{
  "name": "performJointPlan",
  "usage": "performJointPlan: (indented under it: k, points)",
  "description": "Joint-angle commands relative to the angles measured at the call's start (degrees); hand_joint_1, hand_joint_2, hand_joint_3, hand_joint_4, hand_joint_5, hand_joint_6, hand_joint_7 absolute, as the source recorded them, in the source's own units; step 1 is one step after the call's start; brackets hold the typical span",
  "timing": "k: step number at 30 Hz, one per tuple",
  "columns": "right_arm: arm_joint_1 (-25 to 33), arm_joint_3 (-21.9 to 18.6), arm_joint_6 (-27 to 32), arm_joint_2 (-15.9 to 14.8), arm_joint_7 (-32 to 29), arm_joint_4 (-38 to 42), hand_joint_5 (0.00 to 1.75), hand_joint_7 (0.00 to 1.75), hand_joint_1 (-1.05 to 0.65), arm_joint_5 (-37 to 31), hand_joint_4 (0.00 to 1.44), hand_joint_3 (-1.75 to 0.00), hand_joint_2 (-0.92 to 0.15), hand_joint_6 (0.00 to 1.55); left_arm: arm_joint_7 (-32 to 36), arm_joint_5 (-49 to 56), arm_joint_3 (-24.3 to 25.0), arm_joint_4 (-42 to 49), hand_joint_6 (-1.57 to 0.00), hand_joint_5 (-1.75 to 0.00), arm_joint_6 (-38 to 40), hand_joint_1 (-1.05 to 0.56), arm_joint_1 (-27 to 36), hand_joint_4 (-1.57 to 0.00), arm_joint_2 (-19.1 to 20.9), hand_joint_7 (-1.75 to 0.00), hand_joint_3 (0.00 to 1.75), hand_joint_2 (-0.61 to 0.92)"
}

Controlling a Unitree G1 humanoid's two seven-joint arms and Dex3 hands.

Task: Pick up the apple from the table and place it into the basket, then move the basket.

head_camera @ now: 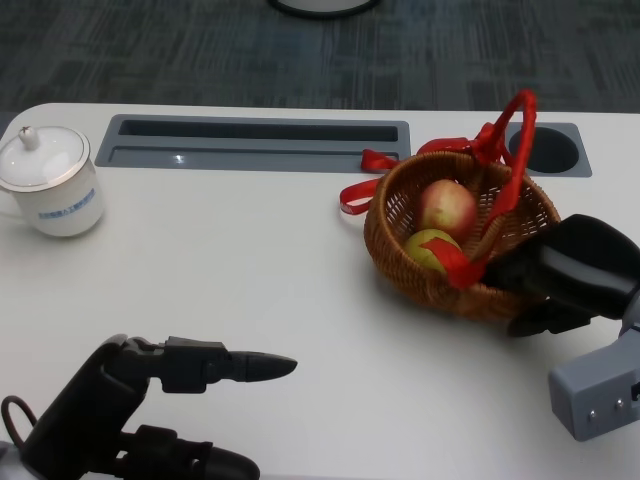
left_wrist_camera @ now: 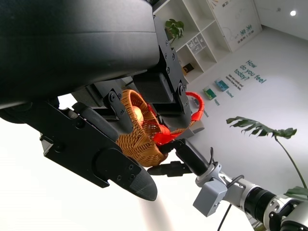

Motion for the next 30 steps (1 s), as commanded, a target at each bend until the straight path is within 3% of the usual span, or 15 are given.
performJointPlan:
  k: [1, 6, 13, 30]
  points:
    - [-1.3, -0.3, 0.0, -1.1, -1.6, -0.2, 0.02, 0.02, -0.24, 0.6, 1.08, -0.01, -0.92, 1.02, 1.0, 0.4, 0.6, -0.2, -0.92, -0.01, -0.2, -0.46, -0.2, -1.02, 0.4, 0.0, 0.0, 0.7]
    - [-2.1, 0.3, 0.1, -1.4, -3.6, -0.3, 0.02, 0.01, -0.25, -0.6, 1.1, 0.0, -0.91, 1.02, 1.3, 0.6, 0.5, 0.0, -0.92, -0.01, -0.2, -0.46, -0.4, -1.02, 0.2, 0.0, 0.0, 0.7]
    - [-3.7, -0.3, 2.7, -2.6, -1.7, 1.2, 0.01, 0.01, -0.23, -0.4, 1.09, 0.0, -0.9, 1.03, 1.6, 0.8, 0.3, -0.2, -0.93, 0.0, -0.2, -0.46, -0.6, -1.02, 0.1, 0.0, 0.0, 0.7]
    - [-8.7, -6.2, 15.4, -4.5, 10.9, 4.0, 0.01, 0.01, -0.22, 5.5, 1.12, 0.0, -0.87, 1.05, 1.8, 1.0, 0.3, 0.3, -0.93, 0.0, -1.0, -0.45, 0.0, -1.02, -0.4, 0.0, 0.0, 0.69]
